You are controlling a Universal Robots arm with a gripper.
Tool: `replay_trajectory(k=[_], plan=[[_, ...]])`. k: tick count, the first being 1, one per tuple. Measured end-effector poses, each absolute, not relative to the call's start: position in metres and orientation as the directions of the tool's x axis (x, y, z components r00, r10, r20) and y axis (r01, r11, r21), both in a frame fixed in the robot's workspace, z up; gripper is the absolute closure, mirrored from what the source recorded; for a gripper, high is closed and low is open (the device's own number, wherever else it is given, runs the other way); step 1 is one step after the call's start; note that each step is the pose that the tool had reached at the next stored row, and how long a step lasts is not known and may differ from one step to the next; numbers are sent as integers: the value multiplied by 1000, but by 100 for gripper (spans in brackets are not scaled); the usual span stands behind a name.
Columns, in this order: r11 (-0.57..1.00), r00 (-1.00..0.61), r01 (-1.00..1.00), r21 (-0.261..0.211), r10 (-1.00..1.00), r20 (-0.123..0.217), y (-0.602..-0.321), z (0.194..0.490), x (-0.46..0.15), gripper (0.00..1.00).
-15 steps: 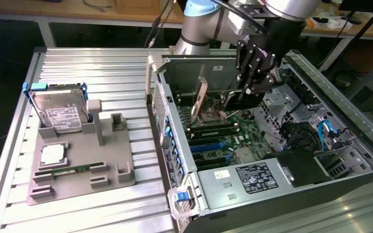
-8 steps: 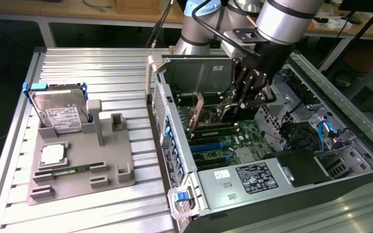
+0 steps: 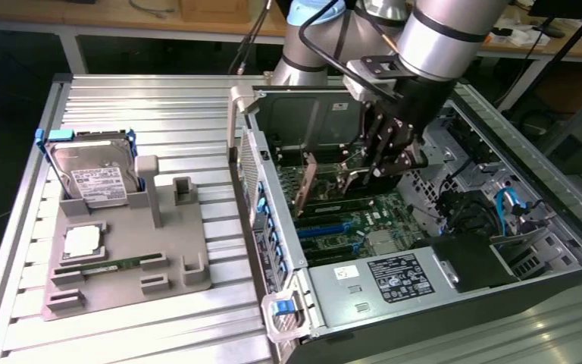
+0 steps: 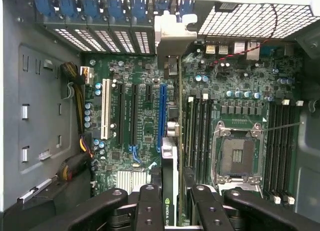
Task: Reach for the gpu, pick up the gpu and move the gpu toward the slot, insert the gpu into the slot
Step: 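Insert the gpu into the slot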
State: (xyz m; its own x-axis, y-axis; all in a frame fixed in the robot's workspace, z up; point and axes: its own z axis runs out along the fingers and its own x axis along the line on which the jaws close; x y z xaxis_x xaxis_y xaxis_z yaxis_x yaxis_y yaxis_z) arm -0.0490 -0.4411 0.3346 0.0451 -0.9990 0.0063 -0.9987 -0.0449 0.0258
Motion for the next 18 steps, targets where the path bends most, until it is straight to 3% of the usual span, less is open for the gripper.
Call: replay_trajectory(k=[18], plan=[[-5,5,-1000,26,-1000,16,-446,314,-51,73]])
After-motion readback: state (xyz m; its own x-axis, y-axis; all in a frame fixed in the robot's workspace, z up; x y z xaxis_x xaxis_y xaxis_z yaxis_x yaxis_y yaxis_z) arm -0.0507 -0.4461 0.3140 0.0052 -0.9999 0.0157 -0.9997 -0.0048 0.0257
